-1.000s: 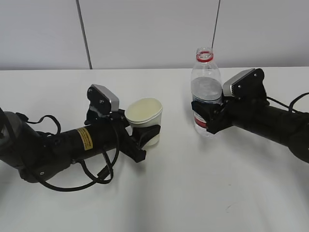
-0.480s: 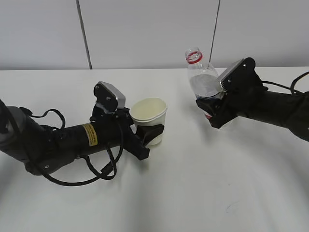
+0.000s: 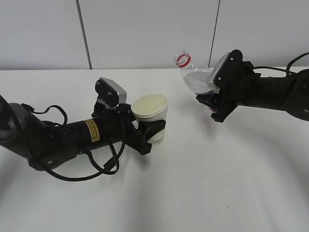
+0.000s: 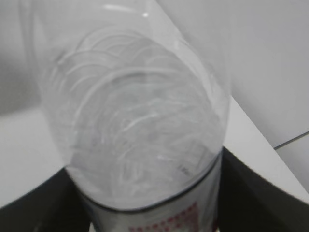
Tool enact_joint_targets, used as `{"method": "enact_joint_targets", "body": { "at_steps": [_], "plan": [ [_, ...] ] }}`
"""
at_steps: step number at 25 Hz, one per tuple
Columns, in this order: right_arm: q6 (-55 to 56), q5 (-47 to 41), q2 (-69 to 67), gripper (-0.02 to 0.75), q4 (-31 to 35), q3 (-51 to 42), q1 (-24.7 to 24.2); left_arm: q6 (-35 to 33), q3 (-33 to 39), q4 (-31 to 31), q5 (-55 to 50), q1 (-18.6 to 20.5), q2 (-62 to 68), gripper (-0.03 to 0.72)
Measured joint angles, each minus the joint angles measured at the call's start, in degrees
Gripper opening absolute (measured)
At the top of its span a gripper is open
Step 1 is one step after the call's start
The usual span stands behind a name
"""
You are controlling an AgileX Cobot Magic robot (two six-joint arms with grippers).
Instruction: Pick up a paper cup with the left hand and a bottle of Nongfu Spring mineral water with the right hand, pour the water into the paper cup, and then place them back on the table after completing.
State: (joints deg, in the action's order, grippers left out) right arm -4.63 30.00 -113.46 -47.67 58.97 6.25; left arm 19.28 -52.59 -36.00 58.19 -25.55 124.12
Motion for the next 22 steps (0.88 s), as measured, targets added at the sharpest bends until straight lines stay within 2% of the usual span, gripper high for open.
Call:
{"method": "enact_joint_targets", "body": {
  "at_steps": [5, 15, 22],
  "plan": [
    [-0.54, -1.25, 0.00, 0.483, -4.31, 1.53, 0.00, 1.05, -1.48, -0.05, -0.35, 0.00, 0.00, 0.402],
    [-0.88, -2.76, 0.00, 0.482, -7.26, 5.69, 0.00, 1.31, -1.84, -0.20, -1.37, 0.00, 0.00, 0.402],
    [-2.17, -6.86, 0.00, 0.482, -9.74, 7.43, 1.27, 1.42, -1.84, -0.26, -1.44, 0.00, 0.00, 0.402]
  ]
}}
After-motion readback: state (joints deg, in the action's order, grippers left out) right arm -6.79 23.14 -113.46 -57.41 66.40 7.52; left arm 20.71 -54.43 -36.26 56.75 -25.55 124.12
